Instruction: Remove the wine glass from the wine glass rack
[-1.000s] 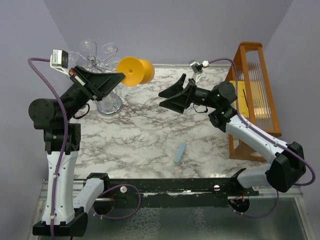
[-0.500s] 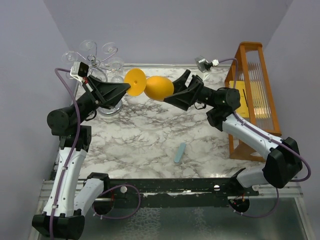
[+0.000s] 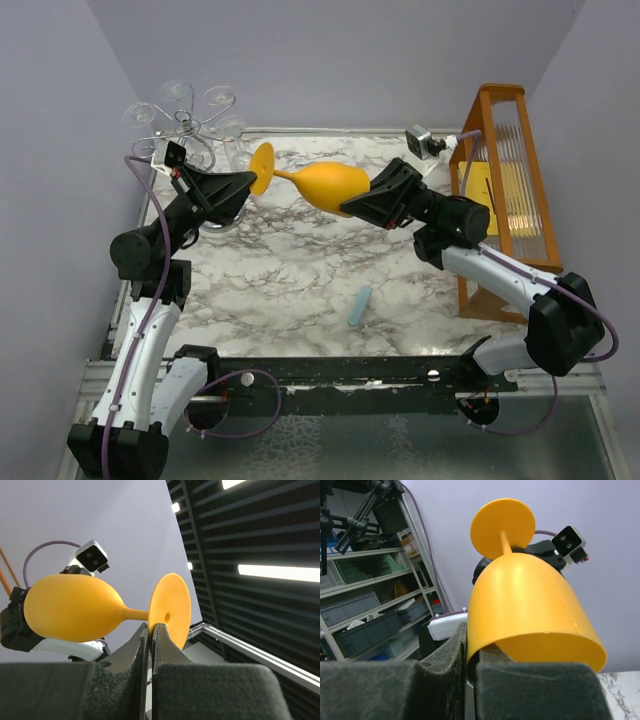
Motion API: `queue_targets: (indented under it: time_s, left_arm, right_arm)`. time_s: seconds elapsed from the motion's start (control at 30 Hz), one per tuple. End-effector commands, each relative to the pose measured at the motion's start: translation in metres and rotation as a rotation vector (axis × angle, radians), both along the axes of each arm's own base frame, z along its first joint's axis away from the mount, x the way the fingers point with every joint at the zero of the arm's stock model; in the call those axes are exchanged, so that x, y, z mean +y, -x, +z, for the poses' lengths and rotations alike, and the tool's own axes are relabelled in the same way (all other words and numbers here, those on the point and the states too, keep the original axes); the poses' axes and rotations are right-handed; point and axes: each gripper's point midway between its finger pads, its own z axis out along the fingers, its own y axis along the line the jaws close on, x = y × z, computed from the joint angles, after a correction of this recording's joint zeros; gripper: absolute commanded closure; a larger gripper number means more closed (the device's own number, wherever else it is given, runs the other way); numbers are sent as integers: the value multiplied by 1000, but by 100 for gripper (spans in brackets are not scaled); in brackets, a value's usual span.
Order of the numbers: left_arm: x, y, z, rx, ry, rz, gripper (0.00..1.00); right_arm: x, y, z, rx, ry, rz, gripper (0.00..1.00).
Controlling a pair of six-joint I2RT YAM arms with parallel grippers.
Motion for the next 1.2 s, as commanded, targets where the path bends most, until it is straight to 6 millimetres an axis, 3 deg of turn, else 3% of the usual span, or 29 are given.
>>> queue_targets:
  time_s: [0.0, 0.13, 0.3, 0.4, 0.47, 0.6, 0.77, 1.03, 1.17]
  left_arm:
    - [0, -6, -13, 11, -42, 63, 90]
    - [0, -14, -25, 36, -132, 141, 60]
    - [1, -25, -46, 73, -238, 222, 43]
    - [4, -30, -61, 119, -308, 274, 31]
    - [6, -32, -66, 128, -353, 310, 24]
    - [14, -35, -67, 132, -438, 388, 19]
    - [22, -38, -62, 121, -514, 468, 18]
    - [29, -38, -57, 108, -568, 523, 18]
    - [30, -37, -56, 104, -577, 530, 18]
  right_arm:
    - [-14, 17, 17, -83, -80, -12, 99]
    - [-16, 14, 18, -92, -70, -94, 99]
    - [-23, -4, 14, -56, -26, -294, 99]
    - [-30, -48, 1, 121, 74, -517, 99]
    - [-36, -85, -26, 316, 200, -672, 99]
    - [-57, -131, -77, 613, 384, -911, 99]
    - [-78, -157, -136, 936, 618, -1104, 99]
    - [-80, -178, -156, 1030, 740, -1207, 98]
    - [-90, -179, -164, 1196, 743, -1272, 99]
